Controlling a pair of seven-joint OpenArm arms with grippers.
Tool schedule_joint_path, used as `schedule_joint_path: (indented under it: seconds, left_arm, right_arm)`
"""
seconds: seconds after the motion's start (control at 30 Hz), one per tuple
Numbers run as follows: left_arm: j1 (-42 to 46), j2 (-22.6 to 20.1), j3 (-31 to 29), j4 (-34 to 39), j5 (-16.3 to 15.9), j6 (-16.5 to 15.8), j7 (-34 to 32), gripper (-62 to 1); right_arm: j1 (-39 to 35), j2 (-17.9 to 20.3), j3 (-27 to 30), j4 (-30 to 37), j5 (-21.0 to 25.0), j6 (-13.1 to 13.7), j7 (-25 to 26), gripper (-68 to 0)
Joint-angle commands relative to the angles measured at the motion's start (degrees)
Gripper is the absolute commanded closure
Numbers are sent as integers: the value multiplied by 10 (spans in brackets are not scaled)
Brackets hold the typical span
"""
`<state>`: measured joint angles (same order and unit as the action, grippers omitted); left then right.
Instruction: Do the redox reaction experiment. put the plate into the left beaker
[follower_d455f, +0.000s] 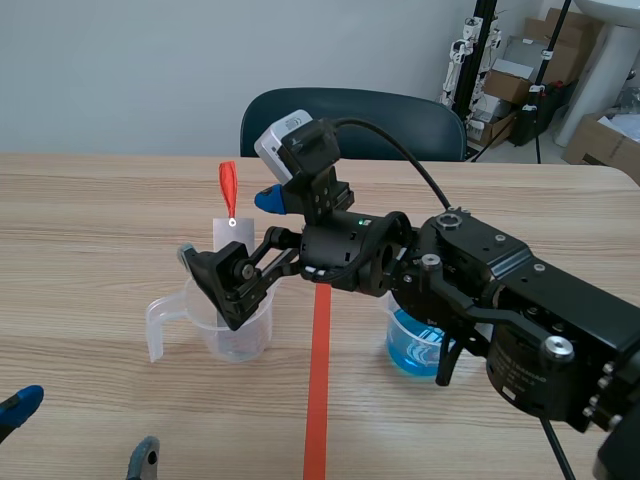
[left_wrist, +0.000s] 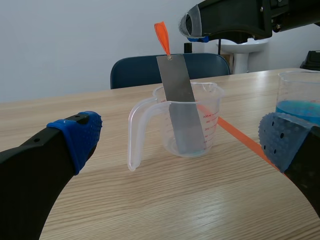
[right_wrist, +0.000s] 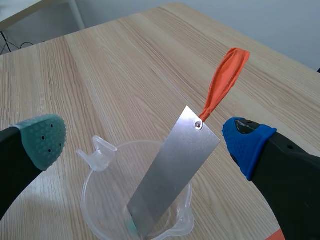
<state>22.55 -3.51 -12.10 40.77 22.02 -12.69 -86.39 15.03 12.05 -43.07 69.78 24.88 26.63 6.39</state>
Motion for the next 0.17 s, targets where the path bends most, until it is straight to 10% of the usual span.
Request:
schedule_joint_path:
  seconds: [0.0,0.13]
  left_arm:
    - [1,-2,-3,10,-4,-1,-6,-623]
    - [1,-2,-3,10,-4,-1,-6,-623]
  right_arm:
    - [11,-3,6,8,6,2,10,-679]
    - [11,-3,6,8,6,2,10,-679]
